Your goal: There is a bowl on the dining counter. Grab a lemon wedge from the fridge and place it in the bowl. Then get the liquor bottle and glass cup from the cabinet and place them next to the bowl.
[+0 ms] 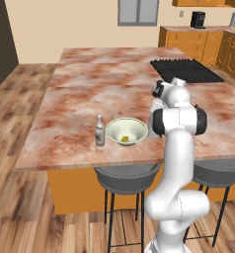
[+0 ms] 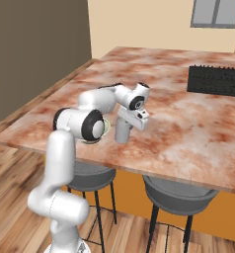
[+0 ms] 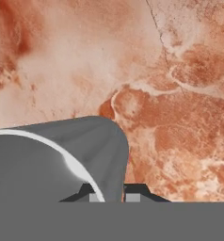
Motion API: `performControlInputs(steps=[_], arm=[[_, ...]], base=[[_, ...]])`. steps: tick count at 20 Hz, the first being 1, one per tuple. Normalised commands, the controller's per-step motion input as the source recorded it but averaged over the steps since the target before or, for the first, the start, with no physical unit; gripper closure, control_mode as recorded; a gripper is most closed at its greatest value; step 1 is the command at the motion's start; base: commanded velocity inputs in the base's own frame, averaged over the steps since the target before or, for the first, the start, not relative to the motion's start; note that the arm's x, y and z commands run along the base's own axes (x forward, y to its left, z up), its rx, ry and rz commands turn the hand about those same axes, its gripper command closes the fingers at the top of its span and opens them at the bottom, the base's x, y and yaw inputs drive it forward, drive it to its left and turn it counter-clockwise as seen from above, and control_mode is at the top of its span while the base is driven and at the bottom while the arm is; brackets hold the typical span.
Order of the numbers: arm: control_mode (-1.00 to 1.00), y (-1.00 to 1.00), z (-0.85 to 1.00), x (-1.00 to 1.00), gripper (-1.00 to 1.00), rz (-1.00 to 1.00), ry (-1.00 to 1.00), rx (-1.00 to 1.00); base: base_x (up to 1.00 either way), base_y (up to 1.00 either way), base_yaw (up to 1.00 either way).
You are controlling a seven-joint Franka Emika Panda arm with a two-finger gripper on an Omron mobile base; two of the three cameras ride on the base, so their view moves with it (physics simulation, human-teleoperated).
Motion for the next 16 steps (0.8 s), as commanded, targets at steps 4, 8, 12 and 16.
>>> performControlInputs(steps=[4,8,12,16], arm=[[-1.0,0.0,-0.41,0.47,1.0,0.0,0.0,0.0],[-1.0,0.0,-0.45,0.17,1.0,0.0,0.0,0.0],[-1.0,0.01,-0.38,-0.09,1.0,0.0,0.0,0.0],[-1.0,0.11,-0.3,-0.25,1.0,0.0,0.0,0.0]], base=[[0.0,0.0,0.0],[0.0,0.0,0.0],[0.0,0.0,0.0],[0.0,0.0,0.0]])
